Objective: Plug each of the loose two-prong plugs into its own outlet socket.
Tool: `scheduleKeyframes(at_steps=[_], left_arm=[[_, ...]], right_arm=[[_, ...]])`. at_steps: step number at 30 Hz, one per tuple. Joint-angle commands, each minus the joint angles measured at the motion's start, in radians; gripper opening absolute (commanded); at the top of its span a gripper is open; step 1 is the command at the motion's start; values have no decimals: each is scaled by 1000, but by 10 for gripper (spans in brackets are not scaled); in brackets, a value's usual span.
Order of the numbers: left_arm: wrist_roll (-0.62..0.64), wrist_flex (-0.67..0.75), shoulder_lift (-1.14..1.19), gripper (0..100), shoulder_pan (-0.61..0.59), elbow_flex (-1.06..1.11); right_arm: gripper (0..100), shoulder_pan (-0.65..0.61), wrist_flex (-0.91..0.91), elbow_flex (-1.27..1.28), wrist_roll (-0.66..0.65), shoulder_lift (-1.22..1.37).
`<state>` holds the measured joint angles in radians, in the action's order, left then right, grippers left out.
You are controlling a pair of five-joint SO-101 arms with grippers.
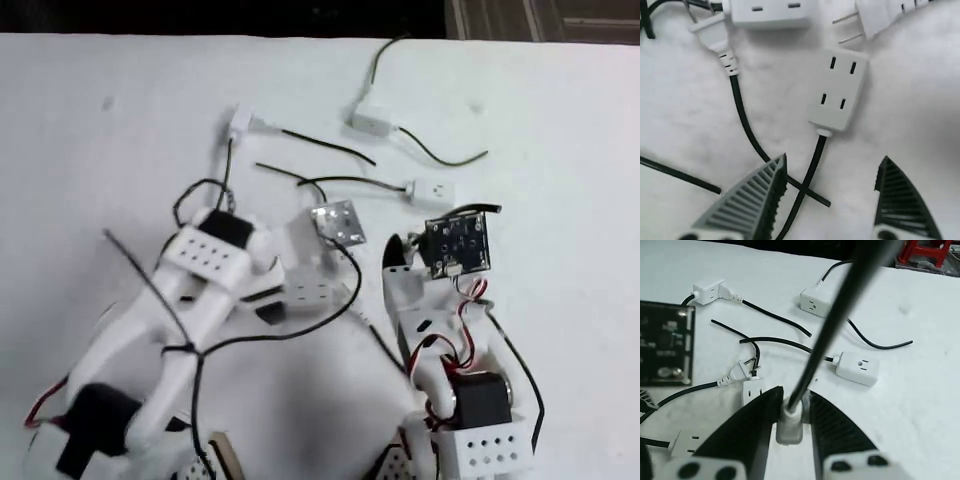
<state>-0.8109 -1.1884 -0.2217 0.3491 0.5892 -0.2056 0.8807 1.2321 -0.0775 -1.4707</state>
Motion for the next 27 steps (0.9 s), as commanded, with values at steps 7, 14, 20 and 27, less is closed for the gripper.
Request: scheduleKeyframes(at_steps=[7,14,20,27], left_arm=[[-11,55,249,290,39,-232],[-12,51,361,290,79,-282],[-12,55,403,286,87,-284],[77,51,460,72,122,-276]], right_arm=[[17,10,-22,-49,-2,-4],[17,7,-19,-49,-2,-4],[17,7,-19,-49,-2,-4],[17,8,-19,-49,-2,-4]])
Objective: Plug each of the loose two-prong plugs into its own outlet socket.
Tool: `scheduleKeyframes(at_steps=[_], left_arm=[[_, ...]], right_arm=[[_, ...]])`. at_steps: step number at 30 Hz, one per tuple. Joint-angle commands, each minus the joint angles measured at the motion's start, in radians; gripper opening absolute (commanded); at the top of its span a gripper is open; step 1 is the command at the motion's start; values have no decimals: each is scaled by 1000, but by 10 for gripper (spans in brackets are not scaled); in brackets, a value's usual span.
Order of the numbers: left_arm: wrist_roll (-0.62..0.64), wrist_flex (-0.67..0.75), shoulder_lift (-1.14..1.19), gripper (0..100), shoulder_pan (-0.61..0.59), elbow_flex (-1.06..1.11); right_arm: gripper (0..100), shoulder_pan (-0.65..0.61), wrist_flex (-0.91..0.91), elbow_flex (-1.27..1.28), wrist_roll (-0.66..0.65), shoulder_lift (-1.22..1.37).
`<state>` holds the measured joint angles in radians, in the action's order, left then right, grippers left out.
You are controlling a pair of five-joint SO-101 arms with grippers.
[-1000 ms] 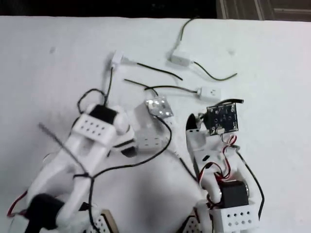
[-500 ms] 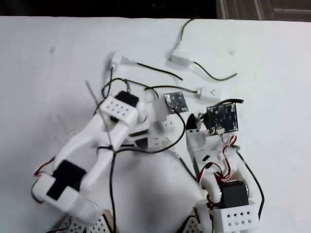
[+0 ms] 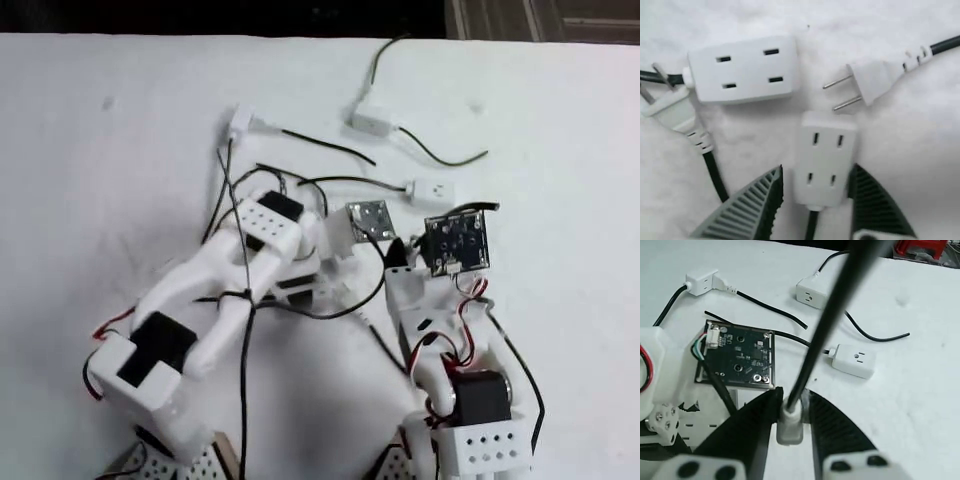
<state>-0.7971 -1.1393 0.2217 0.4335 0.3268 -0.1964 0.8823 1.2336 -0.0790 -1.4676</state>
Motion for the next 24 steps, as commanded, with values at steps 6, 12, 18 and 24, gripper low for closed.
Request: scheduleKeyframes(at_steps=[6,12,18,24], left_arm=[[264,-2,16,23,16,-21],[529,-51,15,23,-13,-14],[537,-92,-45,24,-73,-12],[474,-115,-110,172,-87,-11]], right_arm=[[17,-1,-19,-51,0,-7],[17,-2,-18,-49,0,-7],[17,-5,-18,-48,0,-7],[17,-7,-18,-46,0,-7]])
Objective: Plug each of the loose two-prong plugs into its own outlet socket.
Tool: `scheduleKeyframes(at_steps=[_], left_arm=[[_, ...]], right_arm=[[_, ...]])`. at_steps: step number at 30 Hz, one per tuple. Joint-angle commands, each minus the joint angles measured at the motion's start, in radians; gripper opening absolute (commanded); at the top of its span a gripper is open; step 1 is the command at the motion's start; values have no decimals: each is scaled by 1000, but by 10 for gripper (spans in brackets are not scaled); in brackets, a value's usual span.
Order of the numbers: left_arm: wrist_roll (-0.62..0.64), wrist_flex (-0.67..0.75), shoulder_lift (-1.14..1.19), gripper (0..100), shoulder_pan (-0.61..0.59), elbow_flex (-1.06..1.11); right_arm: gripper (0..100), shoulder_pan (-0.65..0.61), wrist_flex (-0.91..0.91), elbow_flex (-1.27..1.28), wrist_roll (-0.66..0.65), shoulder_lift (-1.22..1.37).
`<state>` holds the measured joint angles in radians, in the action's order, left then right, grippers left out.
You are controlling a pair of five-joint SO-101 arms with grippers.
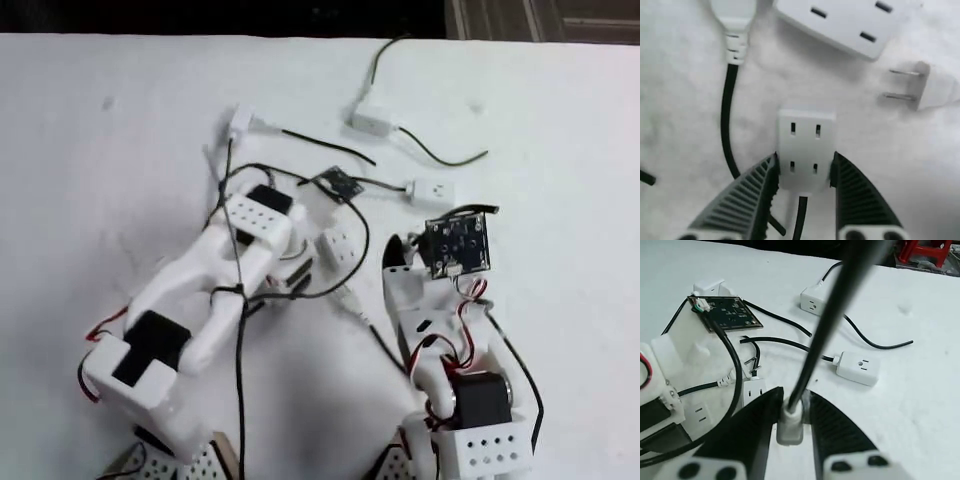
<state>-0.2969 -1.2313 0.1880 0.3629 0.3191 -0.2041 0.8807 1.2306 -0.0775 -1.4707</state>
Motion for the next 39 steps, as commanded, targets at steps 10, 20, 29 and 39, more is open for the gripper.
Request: scheduleKeyframes(at_steps=[10,20,29,39], left_arm=[[-114,-80,-96,275,-8,-12],[-144,-149,-567,275,-151,68],[-98,2,-1003,275,-355,462],[-86,215,-1323,277,-561,868]], right_arm=[[17,1,-16,-43,-2,-4],[17,1,1,-41,-38,1],[17,-93,-7,-183,-57,366],[17,-338,-208,-157,-84,538]])
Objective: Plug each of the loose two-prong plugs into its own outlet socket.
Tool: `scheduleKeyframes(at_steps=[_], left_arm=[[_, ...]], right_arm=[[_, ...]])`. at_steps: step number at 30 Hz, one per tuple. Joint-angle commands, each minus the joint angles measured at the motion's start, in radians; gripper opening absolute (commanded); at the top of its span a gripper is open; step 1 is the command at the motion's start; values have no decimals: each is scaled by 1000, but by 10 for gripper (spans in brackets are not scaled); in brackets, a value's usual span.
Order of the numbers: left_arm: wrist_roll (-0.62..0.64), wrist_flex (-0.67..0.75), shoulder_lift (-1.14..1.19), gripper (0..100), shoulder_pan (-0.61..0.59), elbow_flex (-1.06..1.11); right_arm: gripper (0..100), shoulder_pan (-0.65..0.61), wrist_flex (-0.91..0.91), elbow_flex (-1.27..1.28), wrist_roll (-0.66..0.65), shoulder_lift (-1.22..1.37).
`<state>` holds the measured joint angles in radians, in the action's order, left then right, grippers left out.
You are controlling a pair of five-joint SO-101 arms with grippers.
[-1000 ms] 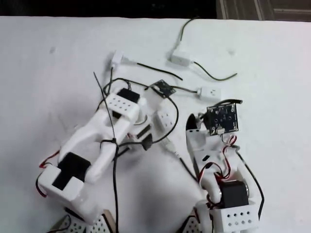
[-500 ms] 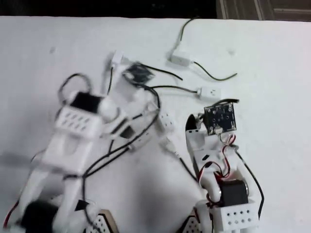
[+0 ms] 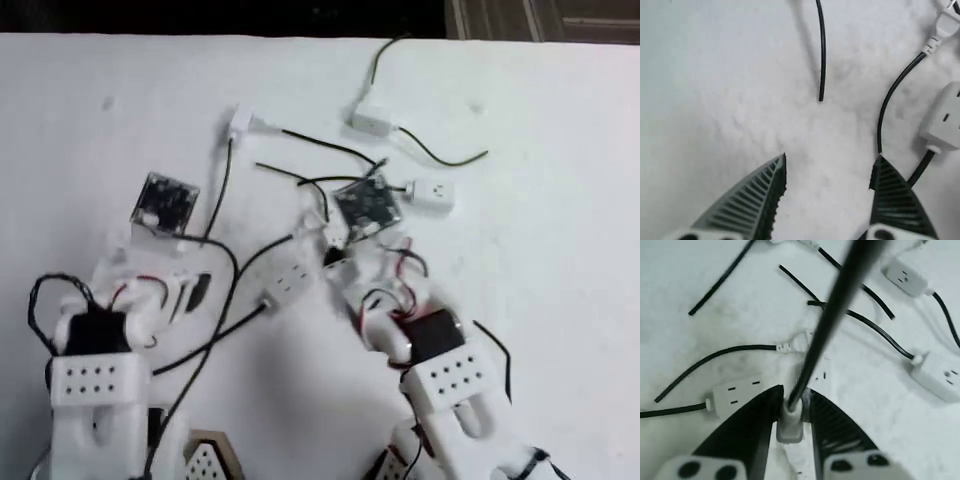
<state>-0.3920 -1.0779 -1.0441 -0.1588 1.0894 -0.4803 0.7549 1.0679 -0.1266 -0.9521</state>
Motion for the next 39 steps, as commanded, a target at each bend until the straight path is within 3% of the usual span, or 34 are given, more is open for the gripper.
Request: scheduleKeyframes(at_steps=[1,9,16,39], left_arm=[[9,71,-101,277,-47,121],[9,161,-114,276,-102,226],[9,160,-111,275,-113,244],[8,160,-116,275,-114,269]], right_arm=[[17,-85,-111,26,-58,33],[17,-131,-320,60,-80,248],[17,-133,-519,60,-94,444],[17,-166,-579,66,-163,484]])
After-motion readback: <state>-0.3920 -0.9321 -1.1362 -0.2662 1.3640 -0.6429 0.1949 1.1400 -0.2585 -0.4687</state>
